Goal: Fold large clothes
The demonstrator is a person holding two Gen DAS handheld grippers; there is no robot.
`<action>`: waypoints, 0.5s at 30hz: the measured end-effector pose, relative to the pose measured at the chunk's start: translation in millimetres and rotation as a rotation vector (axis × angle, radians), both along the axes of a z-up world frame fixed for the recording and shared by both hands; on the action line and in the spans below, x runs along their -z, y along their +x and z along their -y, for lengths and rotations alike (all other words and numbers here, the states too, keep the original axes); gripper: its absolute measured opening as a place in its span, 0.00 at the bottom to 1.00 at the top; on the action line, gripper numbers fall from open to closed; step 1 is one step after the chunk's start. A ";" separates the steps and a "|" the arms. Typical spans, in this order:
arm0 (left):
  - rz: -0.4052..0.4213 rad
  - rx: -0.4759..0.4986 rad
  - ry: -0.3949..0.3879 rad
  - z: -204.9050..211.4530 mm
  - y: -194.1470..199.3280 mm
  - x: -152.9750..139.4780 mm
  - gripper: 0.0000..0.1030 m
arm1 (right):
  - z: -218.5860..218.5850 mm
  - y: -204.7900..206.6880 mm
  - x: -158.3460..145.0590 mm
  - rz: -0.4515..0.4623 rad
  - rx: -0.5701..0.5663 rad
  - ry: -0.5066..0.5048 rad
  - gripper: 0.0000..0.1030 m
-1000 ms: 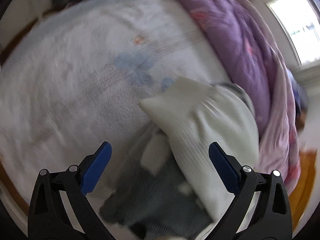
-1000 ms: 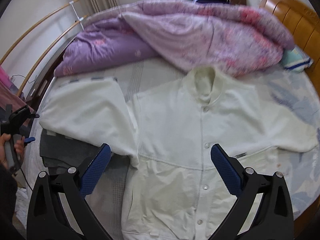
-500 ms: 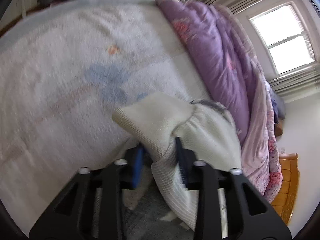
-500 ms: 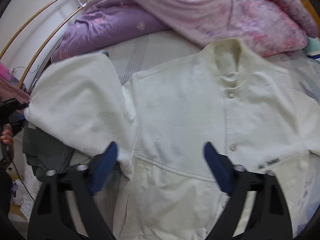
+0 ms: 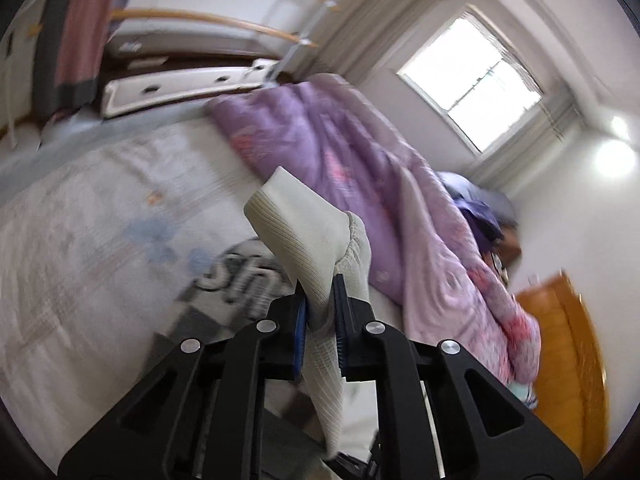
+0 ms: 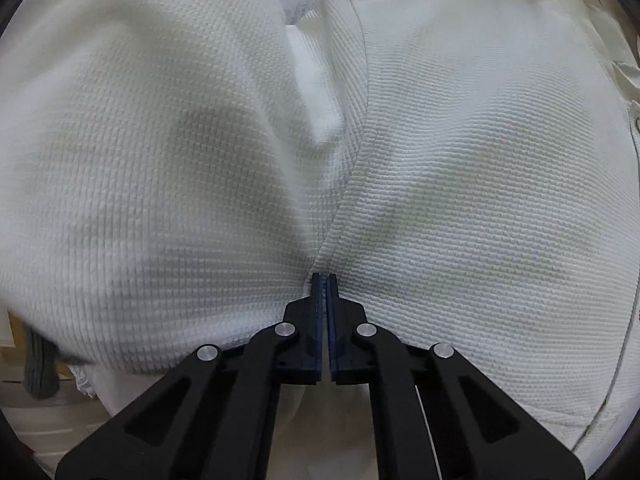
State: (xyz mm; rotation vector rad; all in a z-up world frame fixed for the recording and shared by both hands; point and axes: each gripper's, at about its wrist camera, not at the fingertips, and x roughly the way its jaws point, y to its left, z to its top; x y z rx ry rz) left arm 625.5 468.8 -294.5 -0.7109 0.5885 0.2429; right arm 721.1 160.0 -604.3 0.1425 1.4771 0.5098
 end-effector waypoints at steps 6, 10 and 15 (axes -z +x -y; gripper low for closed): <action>0.056 0.102 0.101 96.5 14.8 -42.1 0.12 | 60.5 -15.4 -46.4 0.058 0.042 0.117 0.02; 0.037 0.200 0.210 195.4 46.3 -41.2 0.12 | 144.8 -33.0 -88.3 0.135 0.123 0.148 0.02; -0.013 0.329 0.271 333.8 95.3 3.6 0.12 | 289.1 -64.8 -132.7 0.261 0.288 0.094 0.04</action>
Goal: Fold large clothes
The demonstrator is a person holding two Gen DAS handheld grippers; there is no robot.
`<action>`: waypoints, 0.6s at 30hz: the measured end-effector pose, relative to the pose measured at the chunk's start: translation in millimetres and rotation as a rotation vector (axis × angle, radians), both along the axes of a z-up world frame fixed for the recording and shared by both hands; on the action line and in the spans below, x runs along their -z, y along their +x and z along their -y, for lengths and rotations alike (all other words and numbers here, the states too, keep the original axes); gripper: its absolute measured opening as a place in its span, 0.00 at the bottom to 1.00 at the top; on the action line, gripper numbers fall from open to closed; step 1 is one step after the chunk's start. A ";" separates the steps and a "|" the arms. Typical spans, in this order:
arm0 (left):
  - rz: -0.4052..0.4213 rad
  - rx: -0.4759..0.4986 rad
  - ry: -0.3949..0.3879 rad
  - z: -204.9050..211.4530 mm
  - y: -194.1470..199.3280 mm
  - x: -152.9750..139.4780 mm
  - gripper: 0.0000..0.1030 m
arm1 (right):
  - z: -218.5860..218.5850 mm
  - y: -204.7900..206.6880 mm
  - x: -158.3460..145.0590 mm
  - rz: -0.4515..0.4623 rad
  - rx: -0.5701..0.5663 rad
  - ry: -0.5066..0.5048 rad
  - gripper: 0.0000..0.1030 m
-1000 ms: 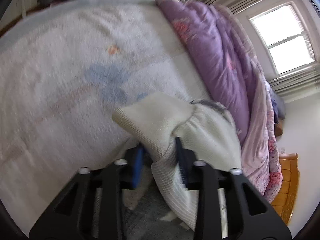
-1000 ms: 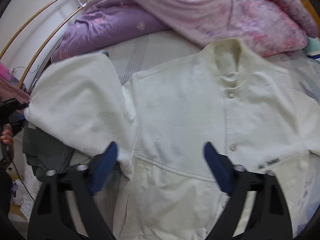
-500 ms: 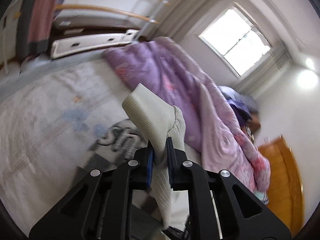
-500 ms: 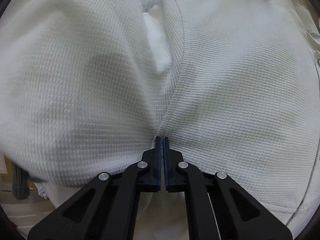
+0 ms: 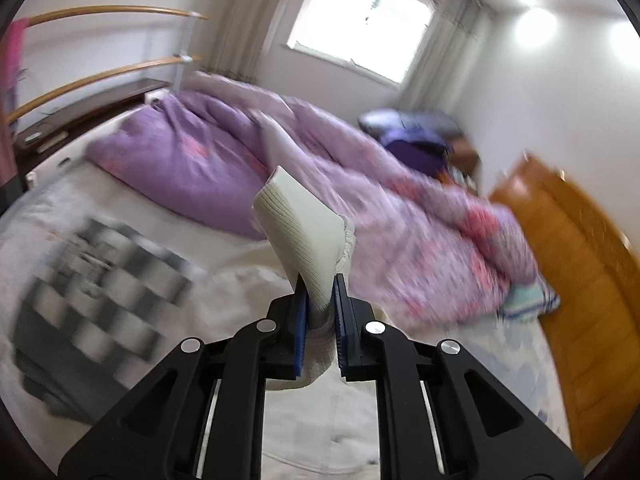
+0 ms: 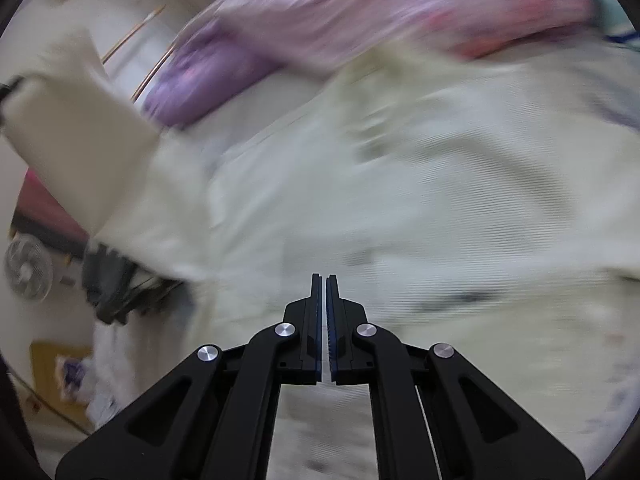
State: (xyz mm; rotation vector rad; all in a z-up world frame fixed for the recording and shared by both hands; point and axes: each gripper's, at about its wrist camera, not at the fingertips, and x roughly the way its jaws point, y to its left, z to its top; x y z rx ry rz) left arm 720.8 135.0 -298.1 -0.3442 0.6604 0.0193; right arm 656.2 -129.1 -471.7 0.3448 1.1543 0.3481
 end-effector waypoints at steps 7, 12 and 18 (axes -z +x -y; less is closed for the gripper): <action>-0.196 0.147 0.144 175.7 39.5 128.7 0.12 | 192.8 -47.8 -31.0 0.077 0.278 -0.090 0.05; -0.326 0.234 0.274 263.1 44.3 221.0 0.12 | 307.9 -86.0 -16.4 0.064 0.480 -0.139 0.05; -0.357 0.254 0.397 308.5 37.9 261.1 0.12 | 404.5 -120.4 6.6 0.029 0.739 -0.110 0.08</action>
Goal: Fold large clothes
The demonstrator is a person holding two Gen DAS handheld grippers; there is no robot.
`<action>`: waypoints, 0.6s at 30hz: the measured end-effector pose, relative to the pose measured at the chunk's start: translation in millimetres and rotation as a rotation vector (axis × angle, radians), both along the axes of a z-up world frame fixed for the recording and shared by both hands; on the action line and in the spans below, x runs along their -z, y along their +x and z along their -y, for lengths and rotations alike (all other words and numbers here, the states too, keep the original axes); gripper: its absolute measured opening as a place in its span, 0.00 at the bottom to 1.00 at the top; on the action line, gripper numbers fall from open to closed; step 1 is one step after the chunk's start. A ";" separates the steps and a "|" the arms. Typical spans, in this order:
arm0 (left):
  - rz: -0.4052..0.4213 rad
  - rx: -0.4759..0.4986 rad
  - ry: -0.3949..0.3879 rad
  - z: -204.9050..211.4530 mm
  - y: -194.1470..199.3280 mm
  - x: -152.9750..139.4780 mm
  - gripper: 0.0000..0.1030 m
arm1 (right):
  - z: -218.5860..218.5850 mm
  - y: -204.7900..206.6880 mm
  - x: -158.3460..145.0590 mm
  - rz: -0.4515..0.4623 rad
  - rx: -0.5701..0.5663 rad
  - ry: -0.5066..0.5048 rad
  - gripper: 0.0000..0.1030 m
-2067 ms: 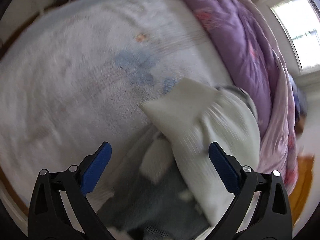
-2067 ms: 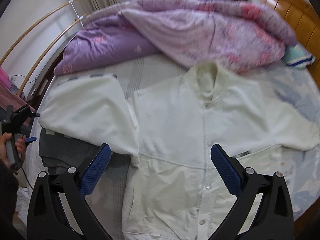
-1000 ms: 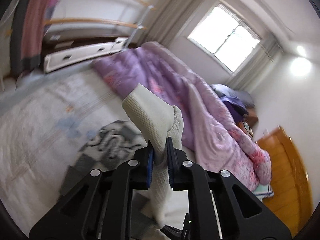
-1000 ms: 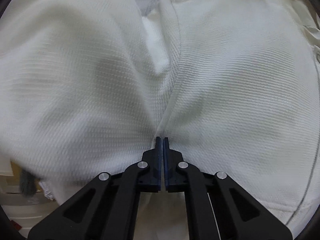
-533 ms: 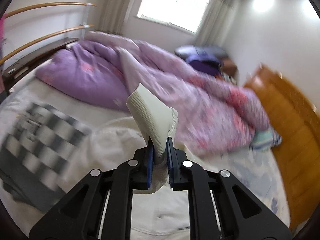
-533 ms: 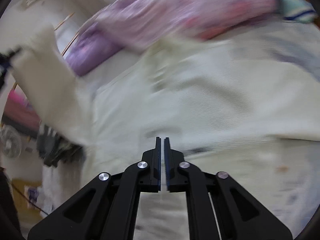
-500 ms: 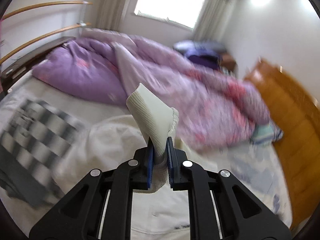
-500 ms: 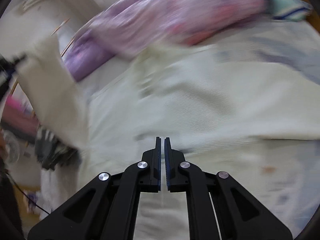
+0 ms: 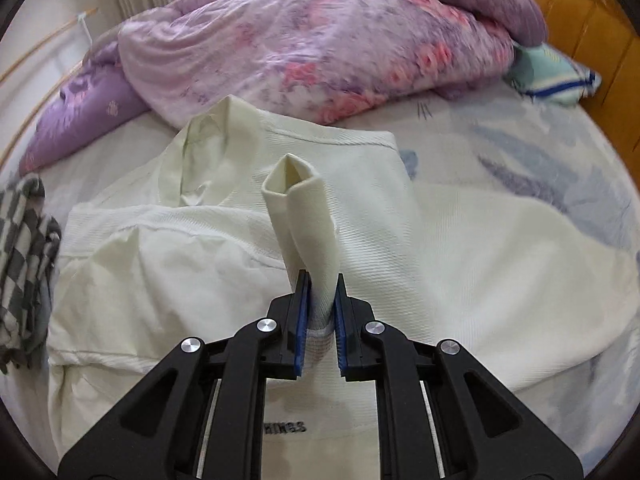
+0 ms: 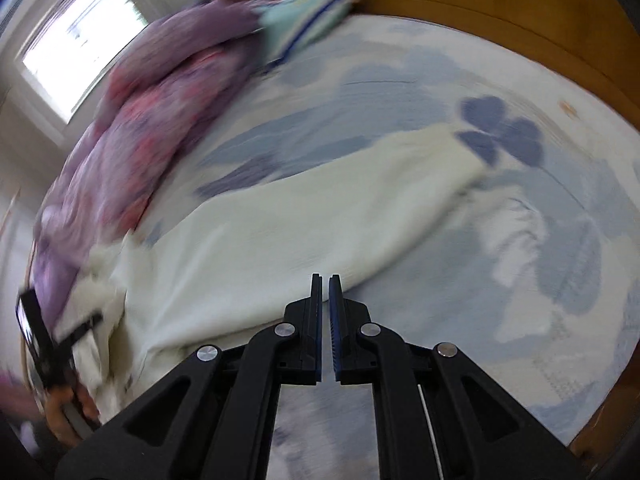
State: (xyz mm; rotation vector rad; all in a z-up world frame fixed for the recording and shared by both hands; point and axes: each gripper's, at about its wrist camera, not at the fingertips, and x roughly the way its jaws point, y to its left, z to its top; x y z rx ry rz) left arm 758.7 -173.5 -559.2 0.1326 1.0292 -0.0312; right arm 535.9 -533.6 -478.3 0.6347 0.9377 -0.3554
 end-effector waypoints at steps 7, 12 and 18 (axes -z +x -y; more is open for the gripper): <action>-0.010 0.114 -0.074 30.4 -9.0 -2.6 0.74 | 80.9 -16.9 54.2 0.030 0.261 0.241 0.31; -0.108 0.089 -0.273 12.5 -10.0 -11.0 0.75 | 105.8 -5.8 81.5 0.083 0.373 0.361 0.51; -0.096 -0.126 -0.219 -67.0 -18.1 -20.7 0.79 | 108.8 25.6 102.7 0.050 0.336 0.309 0.54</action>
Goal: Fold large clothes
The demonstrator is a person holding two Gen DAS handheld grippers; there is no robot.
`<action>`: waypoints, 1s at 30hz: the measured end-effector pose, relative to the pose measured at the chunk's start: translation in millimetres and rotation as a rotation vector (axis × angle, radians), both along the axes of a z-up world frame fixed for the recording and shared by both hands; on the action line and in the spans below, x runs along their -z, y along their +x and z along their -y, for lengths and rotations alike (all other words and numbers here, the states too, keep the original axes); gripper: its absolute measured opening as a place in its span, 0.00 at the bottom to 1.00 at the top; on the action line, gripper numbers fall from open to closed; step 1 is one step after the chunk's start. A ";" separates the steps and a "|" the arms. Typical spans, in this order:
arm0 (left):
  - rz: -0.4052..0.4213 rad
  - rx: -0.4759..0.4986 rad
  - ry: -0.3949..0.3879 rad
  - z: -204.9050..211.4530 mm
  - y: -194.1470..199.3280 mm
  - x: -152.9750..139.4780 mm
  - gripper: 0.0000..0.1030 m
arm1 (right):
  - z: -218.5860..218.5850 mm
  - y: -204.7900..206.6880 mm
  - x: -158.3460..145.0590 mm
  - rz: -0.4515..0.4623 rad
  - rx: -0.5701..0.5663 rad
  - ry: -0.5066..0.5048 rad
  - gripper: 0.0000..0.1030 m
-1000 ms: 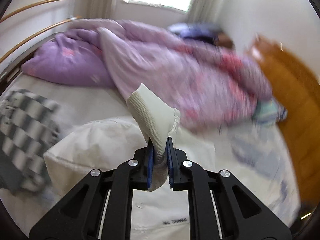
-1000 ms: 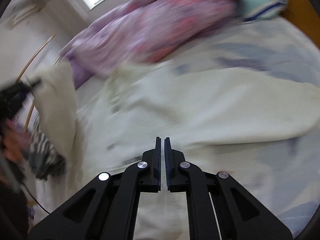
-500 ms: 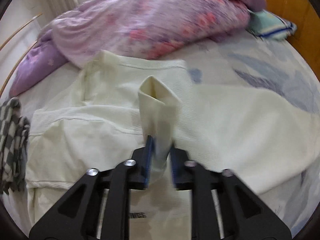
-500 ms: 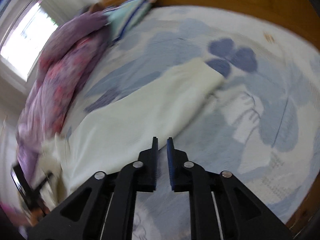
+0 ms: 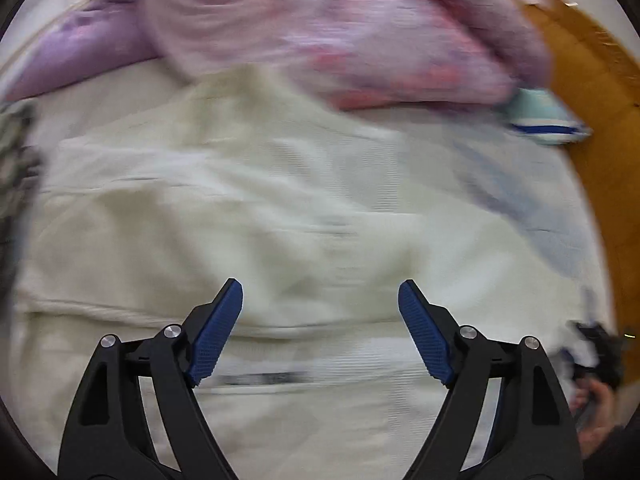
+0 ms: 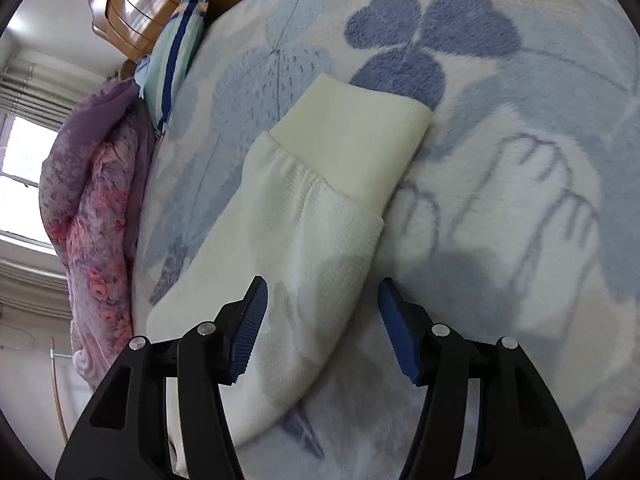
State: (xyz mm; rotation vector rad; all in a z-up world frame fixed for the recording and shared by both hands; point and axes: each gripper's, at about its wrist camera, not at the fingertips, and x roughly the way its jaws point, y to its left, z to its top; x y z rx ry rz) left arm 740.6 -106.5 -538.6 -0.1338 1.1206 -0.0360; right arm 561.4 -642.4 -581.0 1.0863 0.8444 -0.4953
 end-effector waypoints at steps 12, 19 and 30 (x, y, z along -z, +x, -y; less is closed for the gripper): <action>-0.295 -0.070 0.131 -81.3 42.9 93.4 0.79 | -58.3 30.9 -79.7 0.011 -0.128 -0.370 0.04; -0.171 -0.065 -0.050 -130.5 16.7 24.2 0.79 | -216.0 101.8 -177.7 0.185 -0.525 -0.673 0.04; -0.103 -0.209 -0.011 -277.4 -50.7 -27.8 0.79 | -578.1 135.8 -171.0 0.394 -1.130 -0.699 0.04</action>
